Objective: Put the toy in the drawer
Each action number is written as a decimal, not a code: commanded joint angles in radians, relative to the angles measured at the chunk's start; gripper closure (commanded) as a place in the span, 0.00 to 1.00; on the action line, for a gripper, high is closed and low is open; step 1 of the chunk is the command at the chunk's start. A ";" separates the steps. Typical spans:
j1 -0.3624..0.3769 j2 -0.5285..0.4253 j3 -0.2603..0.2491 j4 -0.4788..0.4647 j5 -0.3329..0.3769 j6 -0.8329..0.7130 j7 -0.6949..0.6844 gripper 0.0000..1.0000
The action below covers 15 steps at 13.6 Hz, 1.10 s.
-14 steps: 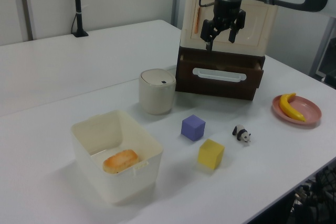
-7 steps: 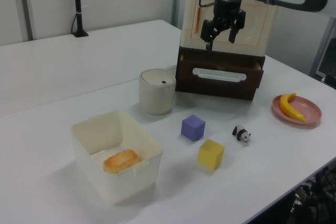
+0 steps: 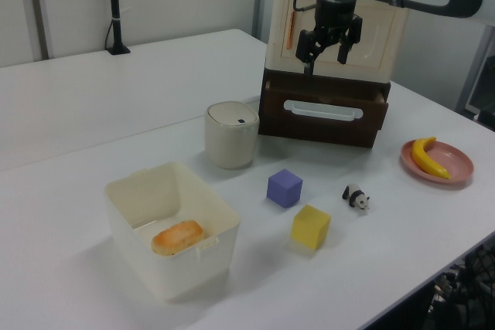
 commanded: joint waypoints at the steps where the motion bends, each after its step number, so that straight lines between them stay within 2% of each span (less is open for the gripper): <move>1: 0.017 -0.010 -0.015 -0.023 -0.002 -0.020 0.013 0.00; 3: 0.017 -0.010 -0.014 -0.048 -0.002 -0.023 -0.014 0.00; 4: 0.016 -0.011 -0.017 -0.049 0.004 -0.036 -0.084 0.00; 6: 0.016 -0.014 -0.041 -0.034 0.010 -0.178 -0.268 0.00; 8: 0.019 -0.037 -0.047 -0.048 0.024 -0.148 -0.246 0.00; 11: 0.022 -0.120 -0.043 -0.155 0.024 -0.091 -0.199 0.00; 15: 0.080 -0.336 -0.041 -0.463 0.024 0.038 -0.191 0.00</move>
